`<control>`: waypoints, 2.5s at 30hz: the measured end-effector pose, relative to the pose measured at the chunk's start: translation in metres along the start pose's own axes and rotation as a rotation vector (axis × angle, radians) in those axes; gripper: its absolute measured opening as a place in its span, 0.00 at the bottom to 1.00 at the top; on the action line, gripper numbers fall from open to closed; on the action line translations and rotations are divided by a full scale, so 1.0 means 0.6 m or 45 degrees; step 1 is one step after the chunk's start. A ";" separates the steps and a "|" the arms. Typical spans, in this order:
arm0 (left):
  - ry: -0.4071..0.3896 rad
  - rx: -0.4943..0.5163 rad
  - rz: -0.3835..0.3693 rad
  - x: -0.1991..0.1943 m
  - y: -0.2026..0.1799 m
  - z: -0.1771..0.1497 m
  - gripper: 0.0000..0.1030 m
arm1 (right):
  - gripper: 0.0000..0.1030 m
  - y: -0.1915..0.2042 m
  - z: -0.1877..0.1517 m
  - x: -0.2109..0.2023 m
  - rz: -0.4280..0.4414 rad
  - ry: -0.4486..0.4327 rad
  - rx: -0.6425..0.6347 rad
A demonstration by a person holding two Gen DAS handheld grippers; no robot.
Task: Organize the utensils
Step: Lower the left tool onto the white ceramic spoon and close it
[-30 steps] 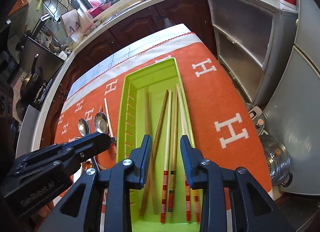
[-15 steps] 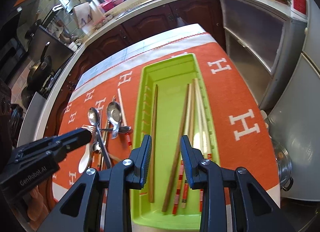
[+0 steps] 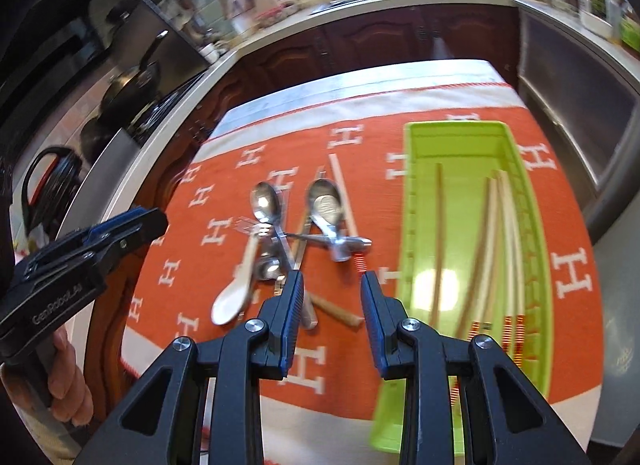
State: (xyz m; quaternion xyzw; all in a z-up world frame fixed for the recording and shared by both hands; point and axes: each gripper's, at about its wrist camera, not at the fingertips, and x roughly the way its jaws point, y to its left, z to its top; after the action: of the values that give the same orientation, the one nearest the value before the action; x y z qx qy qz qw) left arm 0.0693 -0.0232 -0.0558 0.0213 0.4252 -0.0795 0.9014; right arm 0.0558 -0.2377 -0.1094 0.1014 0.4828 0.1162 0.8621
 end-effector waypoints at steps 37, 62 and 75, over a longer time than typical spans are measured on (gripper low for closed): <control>0.296 -0.154 -0.287 0.209 0.140 -0.100 0.41 | 0.29 0.113 0.015 0.166 0.050 0.182 -0.111; 0.223 0.024 -0.532 0.260 0.100 -0.104 0.22 | 0.29 0.088 0.021 0.216 0.049 0.219 -0.061; 0.119 0.168 -0.489 0.254 0.062 -0.125 0.17 | 0.29 0.077 0.016 0.214 0.047 0.214 -0.034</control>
State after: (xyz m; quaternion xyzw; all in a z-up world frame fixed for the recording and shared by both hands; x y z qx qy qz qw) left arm 0.1133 0.0023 -0.2221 0.0025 0.4565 -0.2765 0.8457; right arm 0.1241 -0.1561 -0.1951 0.0885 0.5498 0.1466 0.8175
